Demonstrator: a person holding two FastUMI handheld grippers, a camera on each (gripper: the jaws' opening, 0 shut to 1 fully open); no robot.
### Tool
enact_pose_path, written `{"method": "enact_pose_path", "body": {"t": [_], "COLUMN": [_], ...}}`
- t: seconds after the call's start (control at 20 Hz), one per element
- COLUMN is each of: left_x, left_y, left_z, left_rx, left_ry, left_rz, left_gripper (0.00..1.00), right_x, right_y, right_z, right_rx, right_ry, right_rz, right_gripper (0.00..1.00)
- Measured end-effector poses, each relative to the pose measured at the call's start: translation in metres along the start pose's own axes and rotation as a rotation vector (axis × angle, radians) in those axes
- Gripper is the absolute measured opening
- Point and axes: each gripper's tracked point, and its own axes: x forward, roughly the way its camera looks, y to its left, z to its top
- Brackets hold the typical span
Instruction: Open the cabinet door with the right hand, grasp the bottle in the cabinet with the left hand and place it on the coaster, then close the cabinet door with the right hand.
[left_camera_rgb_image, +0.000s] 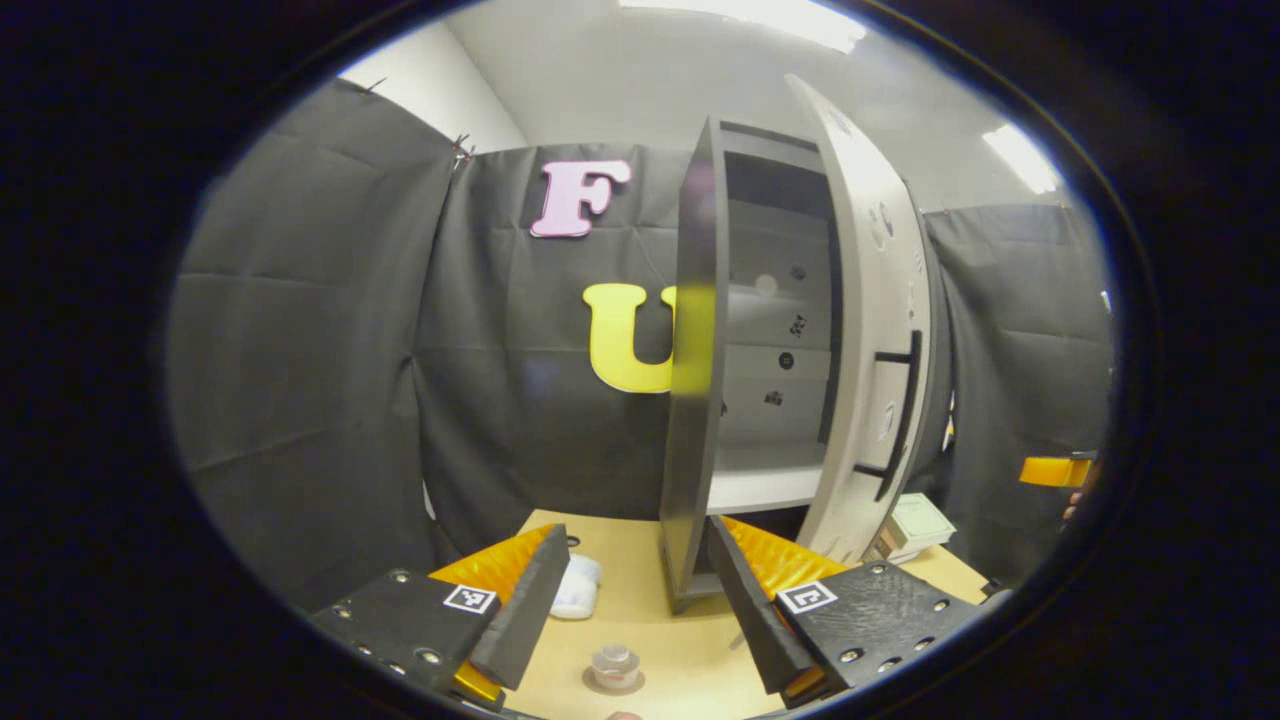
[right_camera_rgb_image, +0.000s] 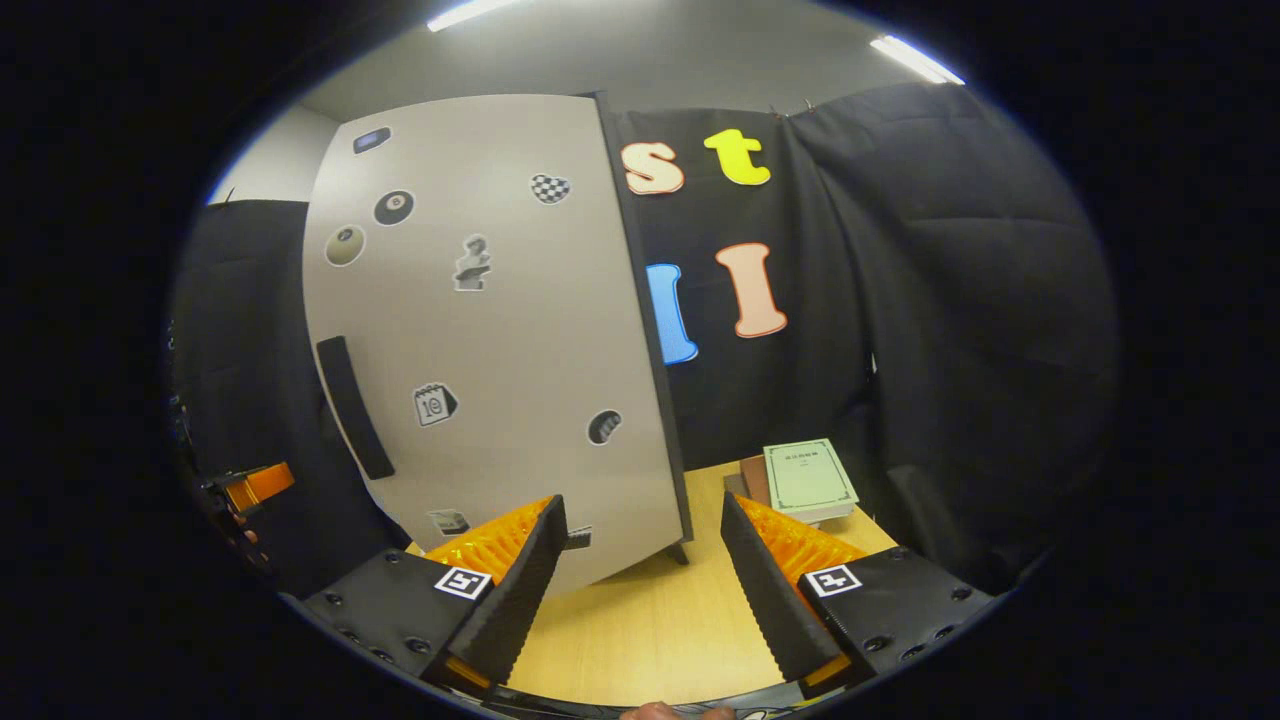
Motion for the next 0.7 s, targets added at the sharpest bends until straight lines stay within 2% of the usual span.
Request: {"method": "enact_pose_path", "body": {"t": [0.2, 0.3, 0.45, 0.7], "left_x": [-0.009, -0.013, -0.017, -0.016], "left_y": [-0.042, -0.056, -0.089, -0.139], "left_z": [0.01, 0.006, 0.002, 0.006], "left_rx": [0.006, 0.04, 0.046, -0.041], "left_ry": [-0.016, -0.003, -0.002, -0.042], "left_rz": [0.04, 0.089, 0.117, 0.079], "left_gripper": [0.84, 0.84, 0.84, 0.85], "right_x": [0.003, 0.005, 0.006, 0.004], "right_y": [-0.075, -0.11, -0.154, -0.184], "right_z": [0.009, 0.015, 0.021, 0.03], "right_rx": [0.033, 0.049, 0.051, -0.004], "right_ry": [-0.011, -0.022, -0.033, -0.061], "right_rz": [-0.065, -0.081, -0.087, -0.045], "right_gripper": [0.98, 0.98, 0.98, 0.98]}}
